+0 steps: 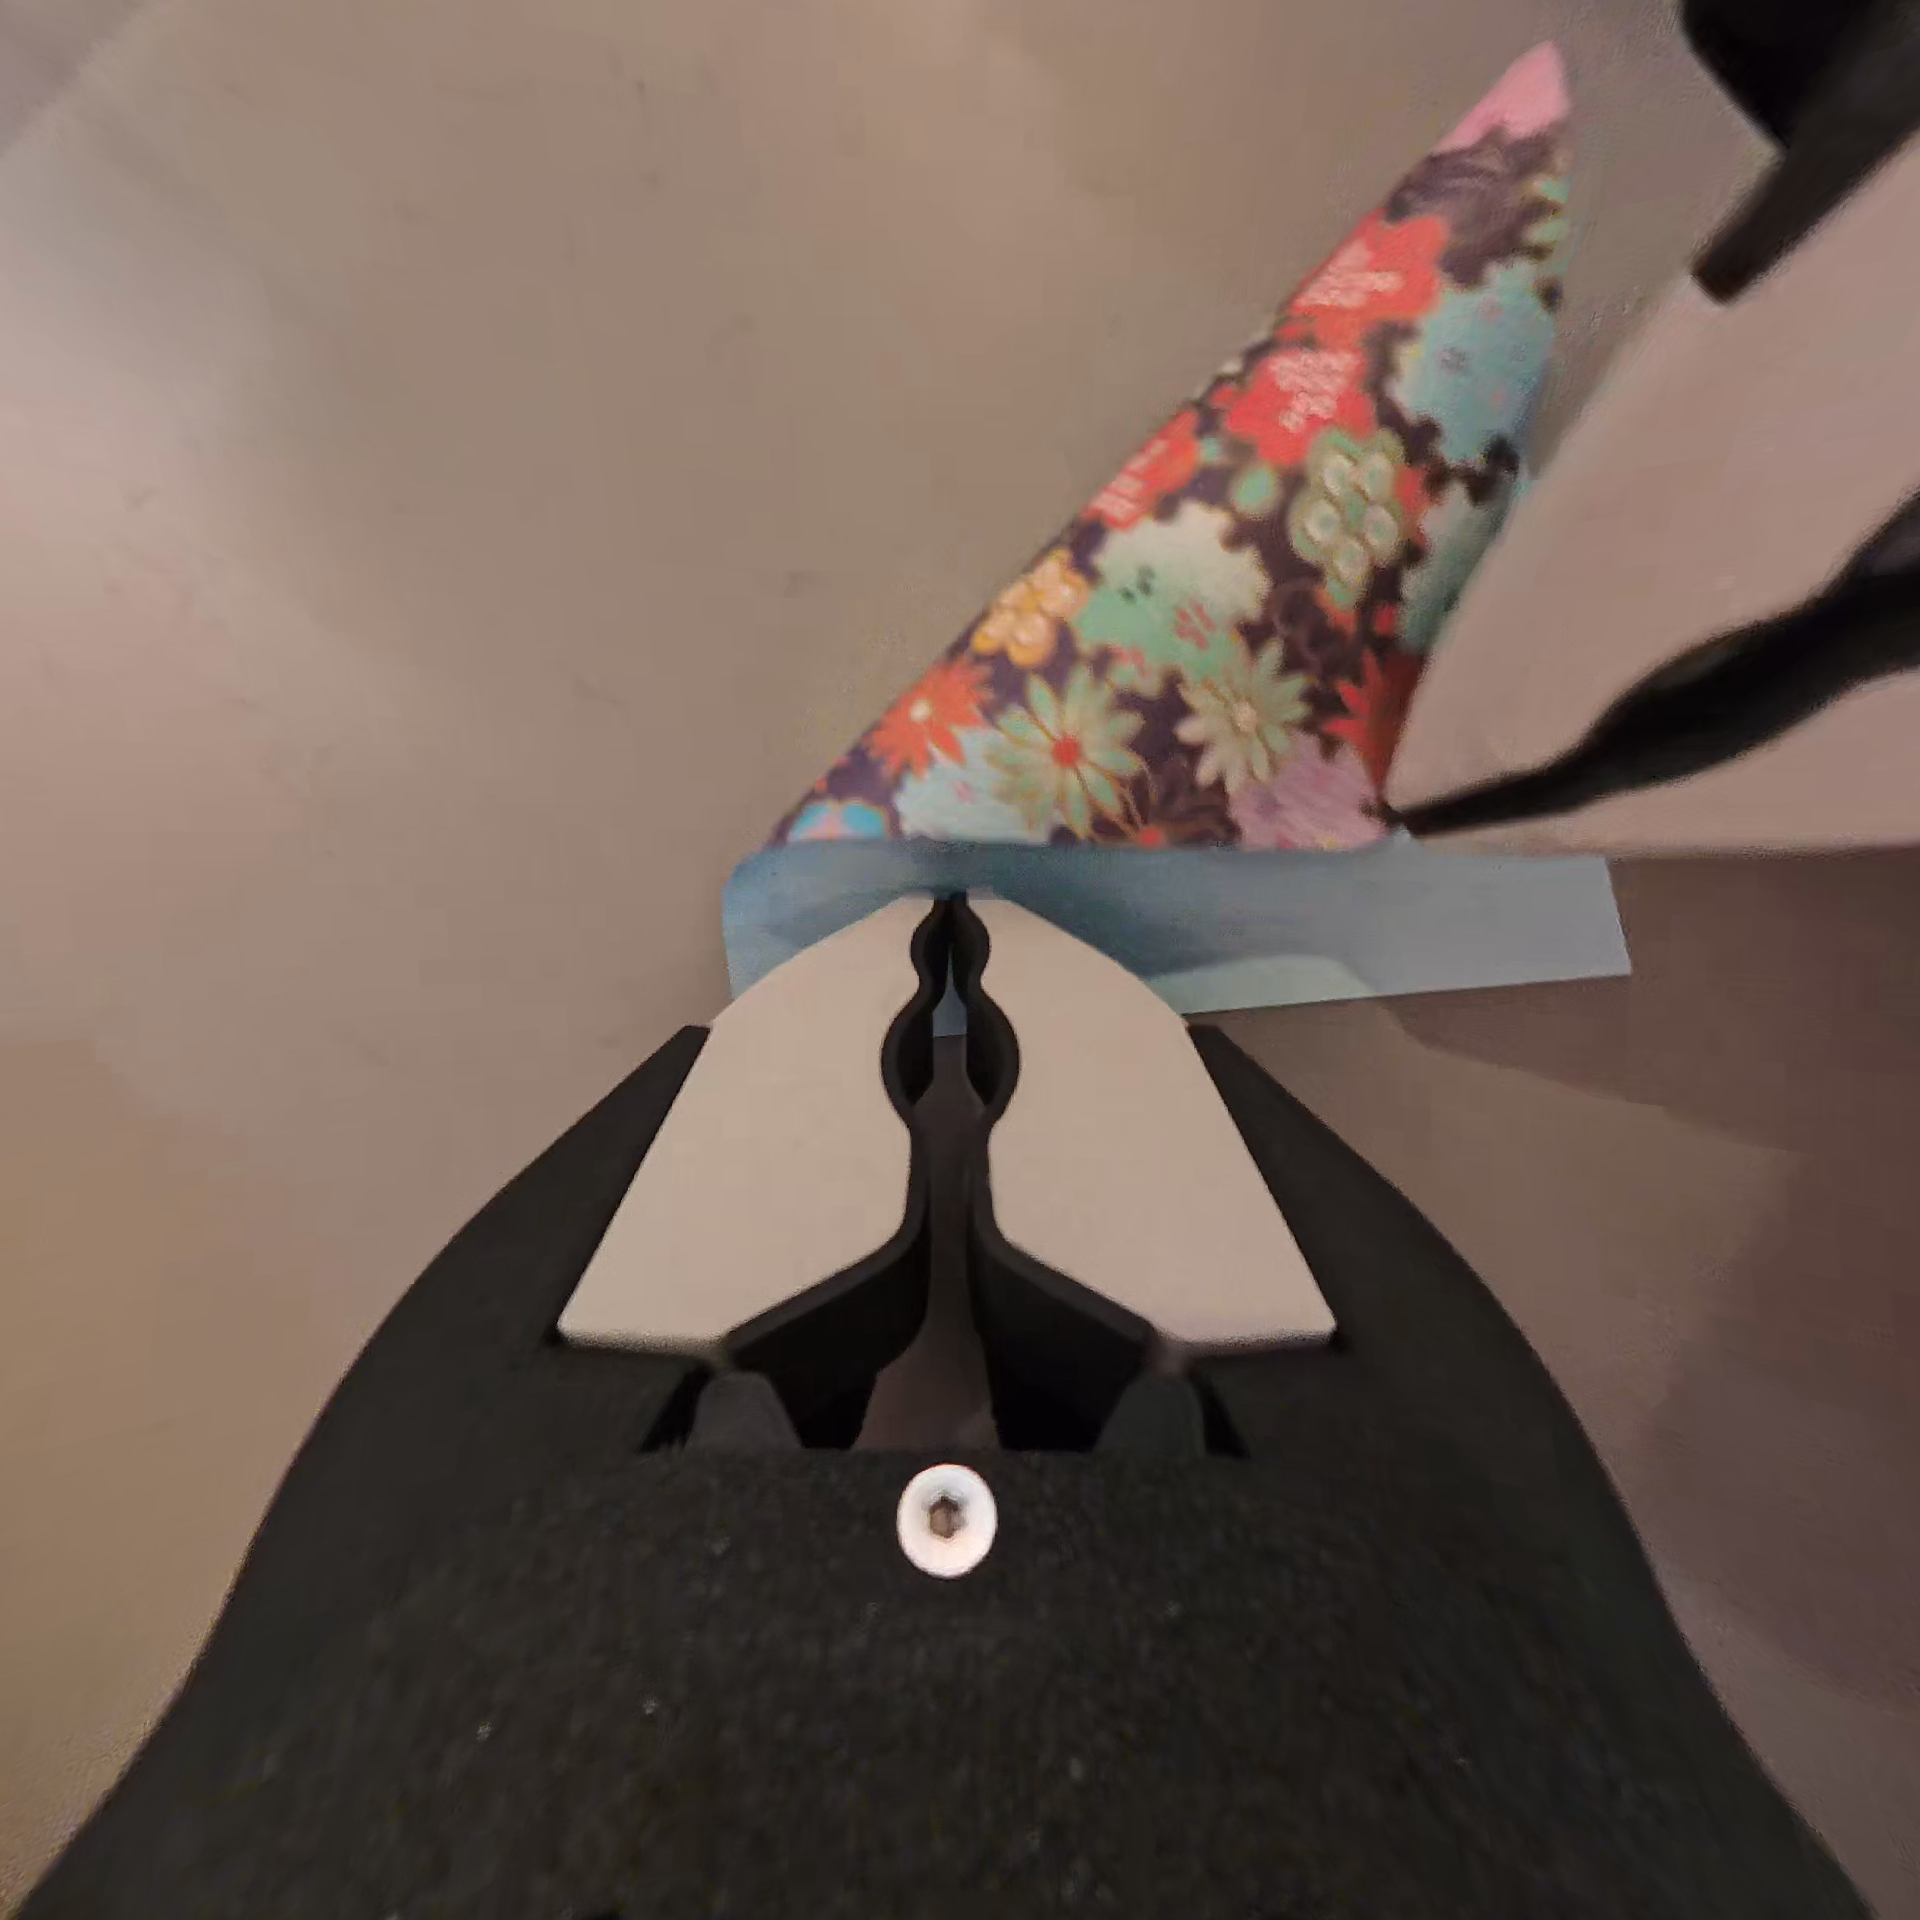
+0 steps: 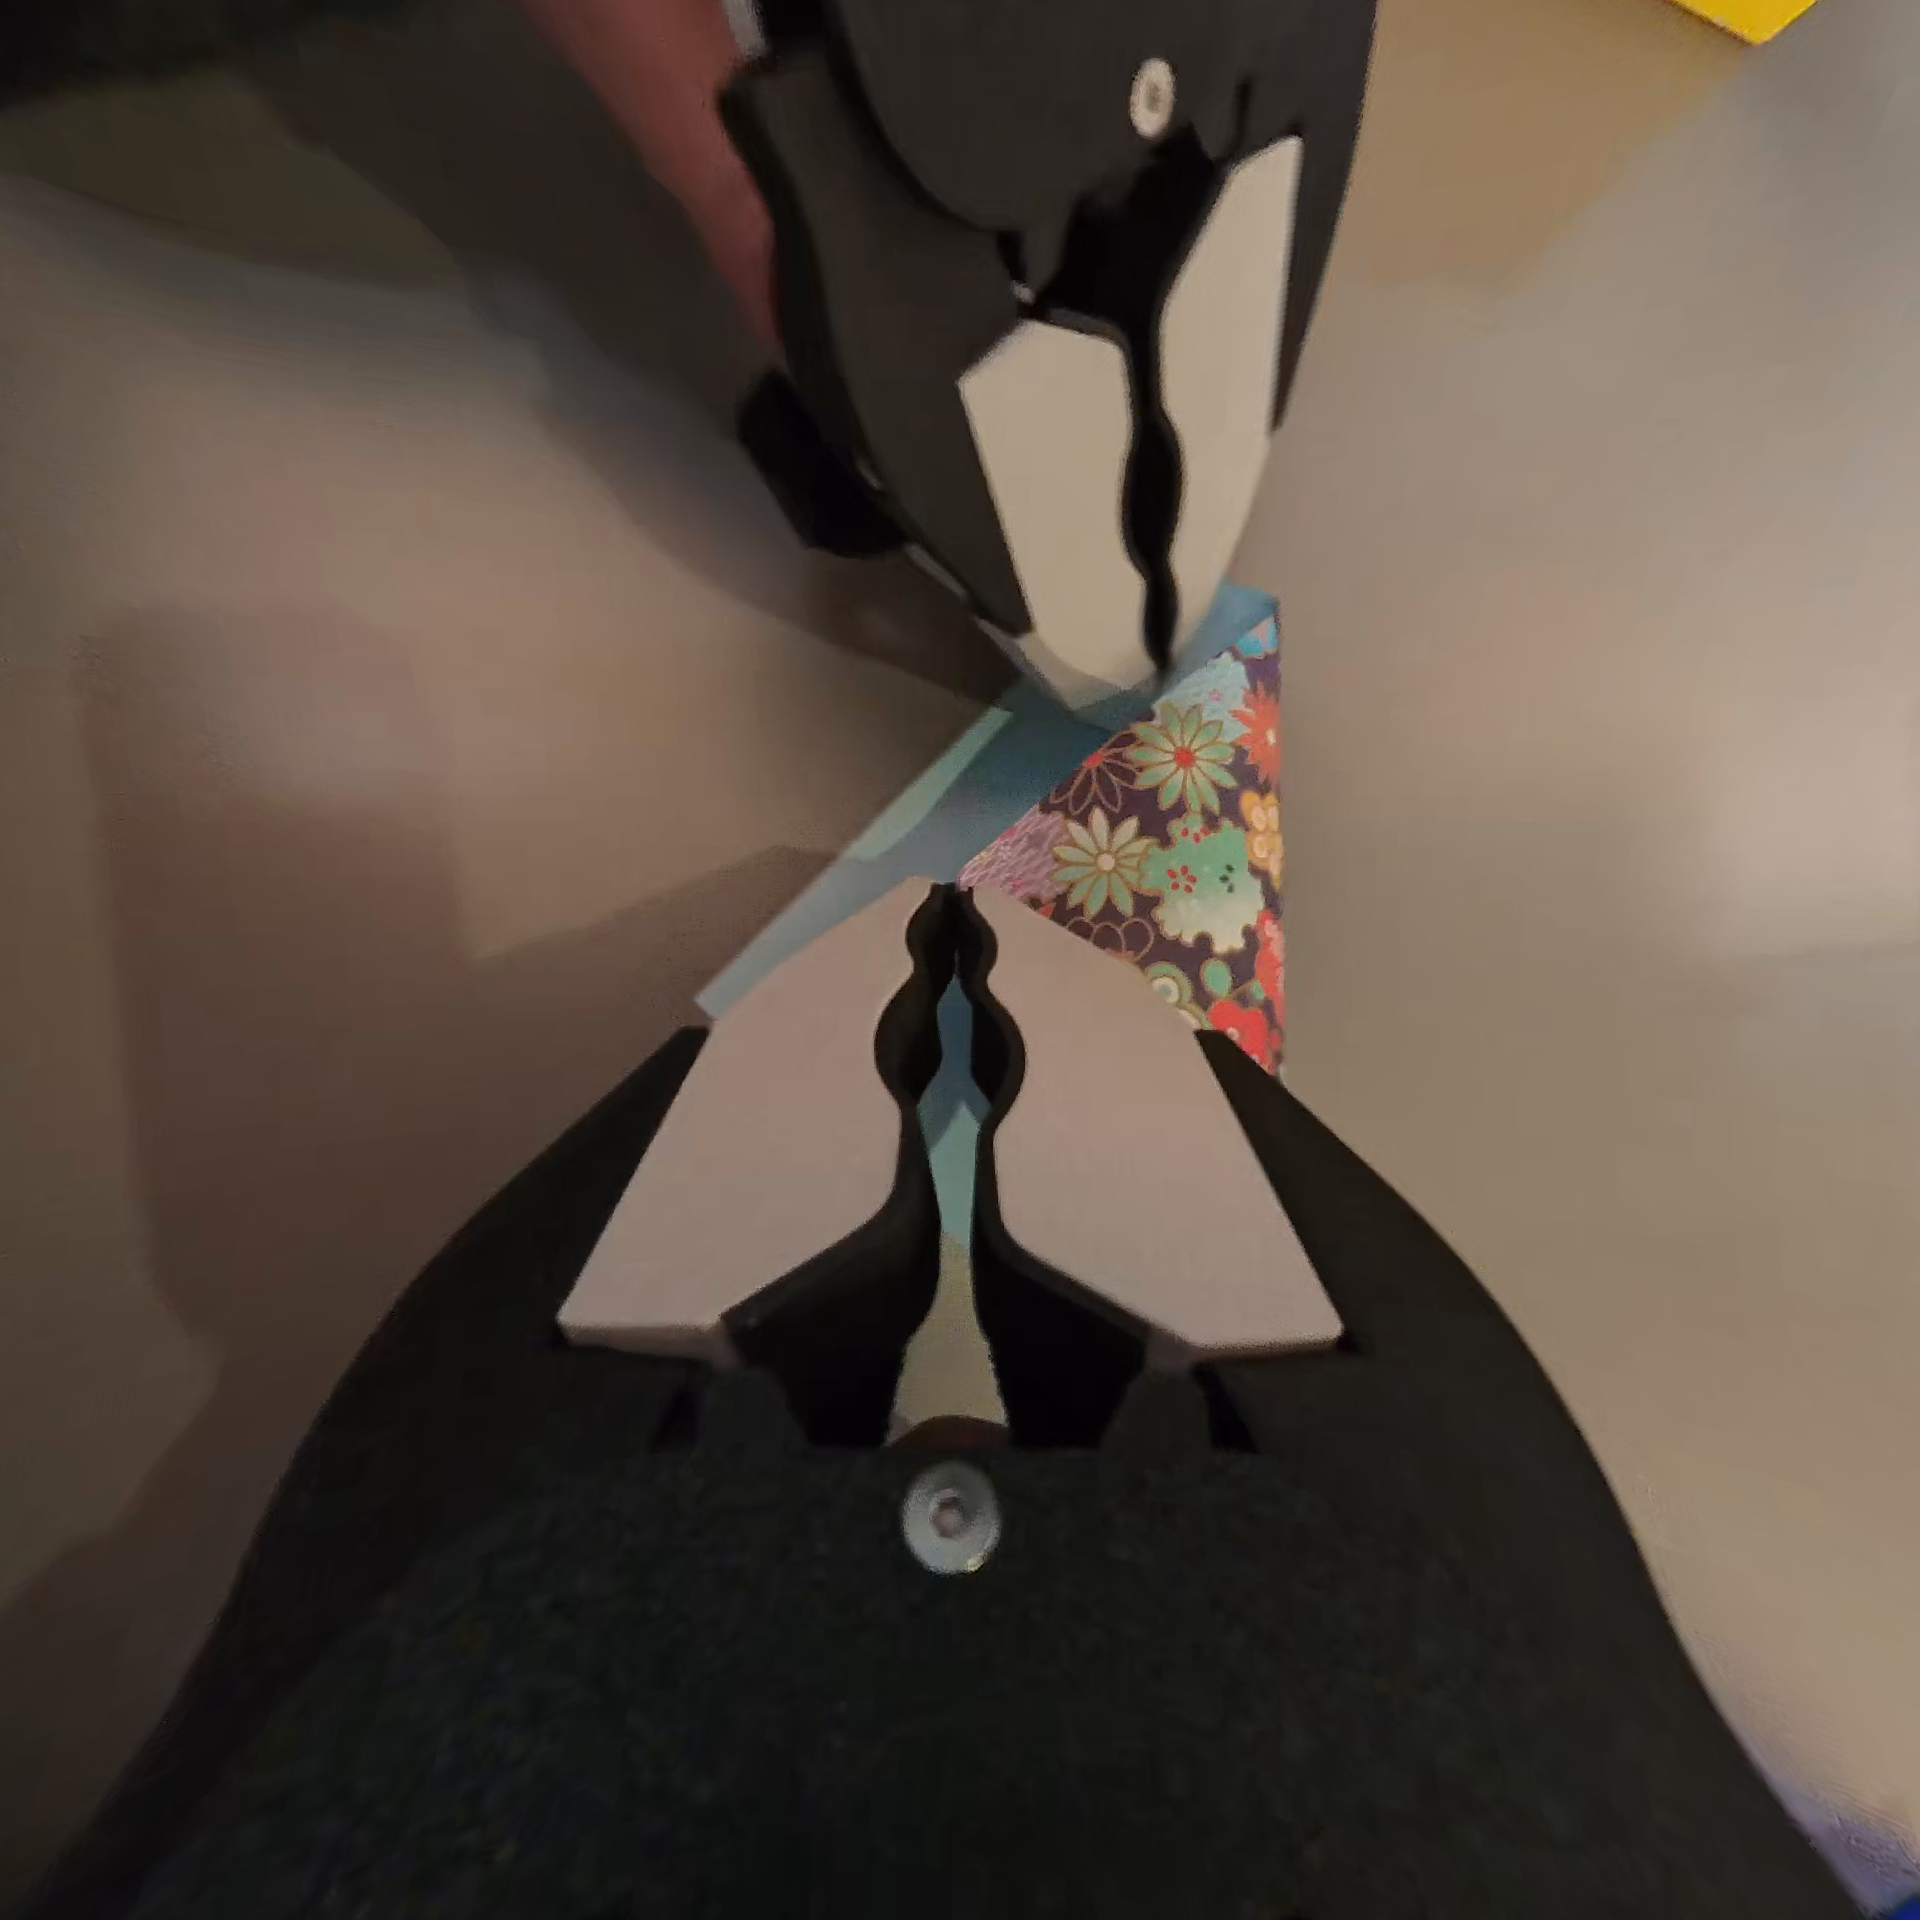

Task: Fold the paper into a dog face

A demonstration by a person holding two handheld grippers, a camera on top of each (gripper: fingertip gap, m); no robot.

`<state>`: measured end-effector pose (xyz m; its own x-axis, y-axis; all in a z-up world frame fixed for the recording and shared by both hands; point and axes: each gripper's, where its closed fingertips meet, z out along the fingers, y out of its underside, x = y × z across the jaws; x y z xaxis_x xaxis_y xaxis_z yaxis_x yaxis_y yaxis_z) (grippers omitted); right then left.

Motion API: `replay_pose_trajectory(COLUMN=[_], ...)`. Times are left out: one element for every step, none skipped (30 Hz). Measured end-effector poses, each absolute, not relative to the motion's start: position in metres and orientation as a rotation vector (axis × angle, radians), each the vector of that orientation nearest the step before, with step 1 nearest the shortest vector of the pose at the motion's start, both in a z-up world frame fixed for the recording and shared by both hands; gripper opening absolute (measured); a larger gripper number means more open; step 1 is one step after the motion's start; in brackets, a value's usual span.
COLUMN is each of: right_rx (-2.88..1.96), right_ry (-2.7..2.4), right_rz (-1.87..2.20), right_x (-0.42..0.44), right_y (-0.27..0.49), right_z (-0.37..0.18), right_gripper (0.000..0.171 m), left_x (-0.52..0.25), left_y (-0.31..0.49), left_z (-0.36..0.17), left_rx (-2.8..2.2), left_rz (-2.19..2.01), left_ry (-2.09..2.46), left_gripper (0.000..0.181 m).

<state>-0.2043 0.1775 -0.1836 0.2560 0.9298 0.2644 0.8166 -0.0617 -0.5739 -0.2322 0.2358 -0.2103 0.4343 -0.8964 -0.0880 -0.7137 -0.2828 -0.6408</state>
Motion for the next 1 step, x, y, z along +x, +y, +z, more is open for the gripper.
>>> replay_pose_trajectory(right_rx=[-1.906], right_ry=[-1.580], right_rz=[0.229], right_x=[-0.2056], right_y=[0.1716], right_z=[-0.1871], right_gripper=[0.000], left_x=[-0.2324], left_y=[0.2352], left_z=[-0.2103], left_rx=[-2.073], left_rz=[-0.369], left_ry=[1.354], left_gripper=[0.000])
